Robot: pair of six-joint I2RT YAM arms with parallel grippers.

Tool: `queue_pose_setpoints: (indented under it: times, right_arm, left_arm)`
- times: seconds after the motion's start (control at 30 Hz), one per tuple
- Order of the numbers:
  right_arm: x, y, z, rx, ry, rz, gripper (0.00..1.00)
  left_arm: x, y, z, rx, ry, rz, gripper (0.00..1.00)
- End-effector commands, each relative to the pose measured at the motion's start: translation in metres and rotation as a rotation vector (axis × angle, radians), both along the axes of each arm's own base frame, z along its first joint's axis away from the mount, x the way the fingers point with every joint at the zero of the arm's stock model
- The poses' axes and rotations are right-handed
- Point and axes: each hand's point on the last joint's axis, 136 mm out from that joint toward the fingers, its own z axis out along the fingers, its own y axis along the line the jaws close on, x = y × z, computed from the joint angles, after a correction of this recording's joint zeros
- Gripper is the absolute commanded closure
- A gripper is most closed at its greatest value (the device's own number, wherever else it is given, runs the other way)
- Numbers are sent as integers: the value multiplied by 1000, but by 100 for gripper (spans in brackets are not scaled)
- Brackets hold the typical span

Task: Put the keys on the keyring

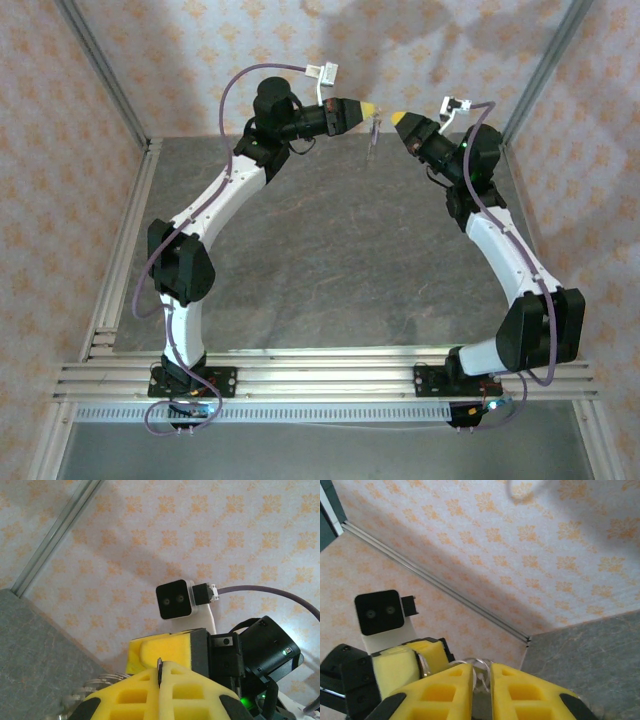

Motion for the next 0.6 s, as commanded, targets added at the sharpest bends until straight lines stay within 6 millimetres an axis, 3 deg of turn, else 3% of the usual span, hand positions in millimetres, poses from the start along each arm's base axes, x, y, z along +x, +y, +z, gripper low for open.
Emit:
queue_pose_setpoints:
  times: [0.0,0.27,0.57]
  right_arm:
    - [-3,3,36,52,-98,31,83]
    - [-6,22,37,53,-106,83,78]
    - [-9,46,7,2,-51,145,82]
  left_arm:
    - [-16,5,37,-46,-103,-9,100]
    - [-16,5,38,-48,-105,-9,100]
    - [-15,5,37,-48,-104,-9,100]
